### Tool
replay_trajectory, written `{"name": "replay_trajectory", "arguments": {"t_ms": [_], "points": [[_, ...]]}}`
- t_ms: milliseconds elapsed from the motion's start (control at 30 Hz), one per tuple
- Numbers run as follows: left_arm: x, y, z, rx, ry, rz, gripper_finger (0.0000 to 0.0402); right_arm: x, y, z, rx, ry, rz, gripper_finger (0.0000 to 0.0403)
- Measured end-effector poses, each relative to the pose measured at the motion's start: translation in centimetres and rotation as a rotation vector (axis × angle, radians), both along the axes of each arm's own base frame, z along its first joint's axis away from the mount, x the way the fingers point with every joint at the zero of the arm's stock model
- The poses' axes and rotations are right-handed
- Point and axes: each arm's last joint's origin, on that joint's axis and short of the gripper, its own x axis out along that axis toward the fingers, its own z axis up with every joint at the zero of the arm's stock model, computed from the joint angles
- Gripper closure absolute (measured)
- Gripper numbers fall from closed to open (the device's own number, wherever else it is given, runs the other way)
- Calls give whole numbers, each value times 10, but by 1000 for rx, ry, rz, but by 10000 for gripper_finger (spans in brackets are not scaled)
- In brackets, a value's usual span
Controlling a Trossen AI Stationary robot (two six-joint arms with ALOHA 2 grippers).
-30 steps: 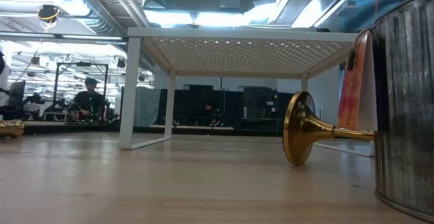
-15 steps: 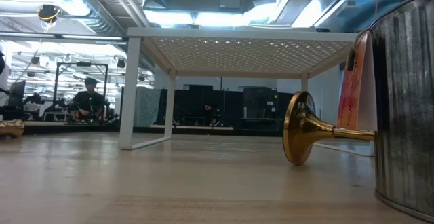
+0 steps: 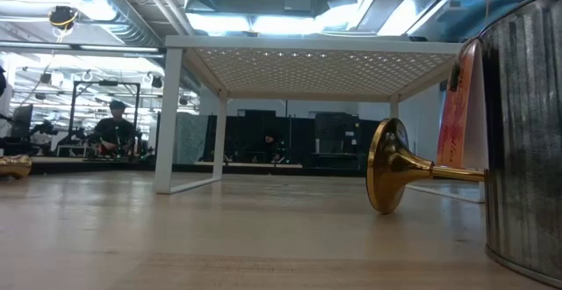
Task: Pick & Place candle stick holders
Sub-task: Put the right silver scented candle on the shelf
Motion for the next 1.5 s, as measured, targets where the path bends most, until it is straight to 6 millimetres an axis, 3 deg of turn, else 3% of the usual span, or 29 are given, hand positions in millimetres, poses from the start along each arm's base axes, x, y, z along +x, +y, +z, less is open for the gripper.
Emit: {"name": "replay_trajectory", "arguments": {"t_ms": [300, 433, 633, 867, 1133, 1500], "points": [[-1, 0, 1, -19, -2, -11, 184, -6, 61, 0, 38, 312, -144, 208], [-1, 0, 1, -19, -1, -11, 184, -8, 76, 1, 99, 513, -134, 208], [-1, 0, 1, -14, -7, -1, 184, -11, 80, -7, 105, 682, -92, 208], [0, 0, 0, -14, 0, -2, 184, -17, 72, -17, 44, 787, -167, 208], [0, 0, 0, -10, 0, 1, 184, -19, 75, -22, 123, 920, -192, 208], [0, 0, 0, -11, 1, 1, 184, -22, 79, -56, 101, 1276, -404, 194]]}}
